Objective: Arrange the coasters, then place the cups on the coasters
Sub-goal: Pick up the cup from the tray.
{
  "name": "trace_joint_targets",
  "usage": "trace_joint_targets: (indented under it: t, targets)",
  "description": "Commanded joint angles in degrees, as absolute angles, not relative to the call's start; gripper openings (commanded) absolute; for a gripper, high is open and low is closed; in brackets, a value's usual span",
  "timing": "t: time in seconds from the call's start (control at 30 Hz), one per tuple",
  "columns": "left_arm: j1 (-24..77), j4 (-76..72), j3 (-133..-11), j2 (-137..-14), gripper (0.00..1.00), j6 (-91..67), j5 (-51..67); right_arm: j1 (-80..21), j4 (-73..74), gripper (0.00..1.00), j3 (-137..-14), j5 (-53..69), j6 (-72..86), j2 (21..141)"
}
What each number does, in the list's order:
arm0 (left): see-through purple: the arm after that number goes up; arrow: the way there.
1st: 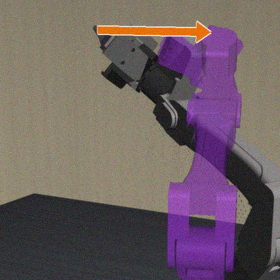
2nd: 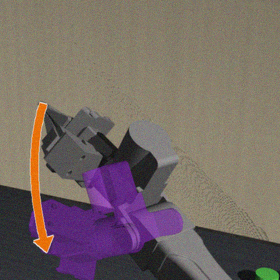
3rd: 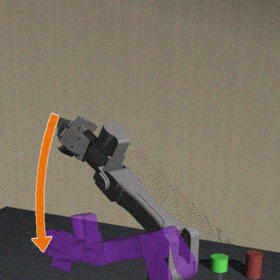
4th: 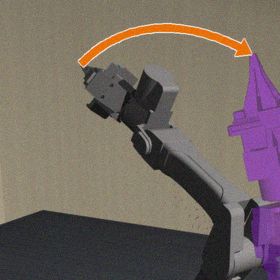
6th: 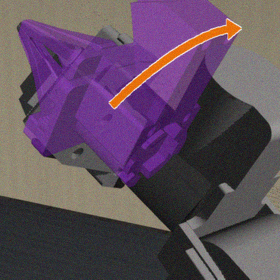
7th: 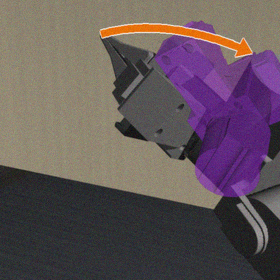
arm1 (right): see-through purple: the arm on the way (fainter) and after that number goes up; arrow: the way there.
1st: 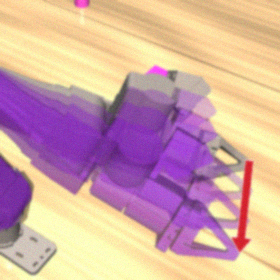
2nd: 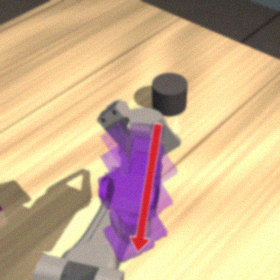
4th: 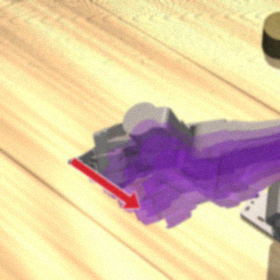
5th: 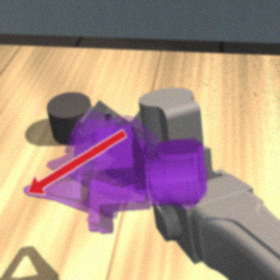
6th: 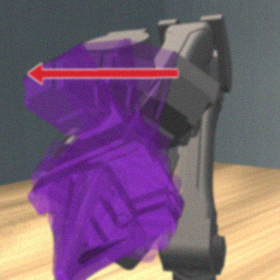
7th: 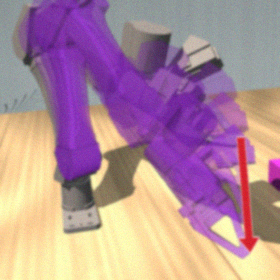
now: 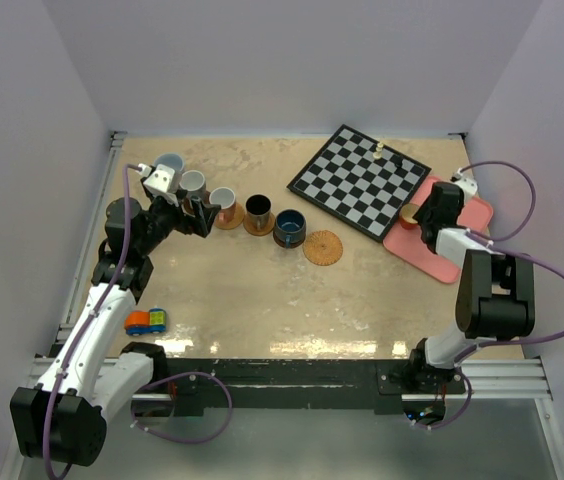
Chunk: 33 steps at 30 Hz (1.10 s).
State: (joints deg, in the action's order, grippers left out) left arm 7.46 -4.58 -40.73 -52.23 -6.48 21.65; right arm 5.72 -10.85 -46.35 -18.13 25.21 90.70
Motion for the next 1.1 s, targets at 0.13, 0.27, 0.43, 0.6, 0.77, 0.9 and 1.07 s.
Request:
trace_joint_targets:
  t: [0.13,0.27,0.43,0.6,0.77,0.9,1.07]
  targets:
    - [7.0,-5.4,-42.8,-52.2,1.00,-6.3,21.4,5.8,-14.5,0.40,-45.7,-15.8,24.0,89.7]
    - [7.0,-5.3,-42.8,-52.2,1.00,-6.3,21.4,5.9,-13.6,0.40,-46.9,-15.3,23.1,90.8]
    - [7.0,-5.2,-42.8,-52.2,1.00,-6.2,21.3,5.9,-13.0,0.34,-47.6,-14.2,22.2,93.7]
    - [7.0,-5.3,-42.8,-52.2,1.00,-6.2,21.3,5.9,-12.3,0.24,-48.7,-13.4,21.6,94.4]
    - [7.1,-5.7,-42.7,-52.3,1.00,-6.2,21.6,5.9,-11.2,0.00,-49.6,-14.1,20.8,92.5]
    - [8.3,-6.8,-42.7,-53.1,1.00,-6.4,22.0,5.5,-9.6,0.00,-50.5,-13.7,18.1,87.2]
    - [12.3,-6.8,-45.3,-56.9,1.00,-5.7,24.9,0.7,-10.2,0.00,-50.8,-5.0,9.6,76.9]
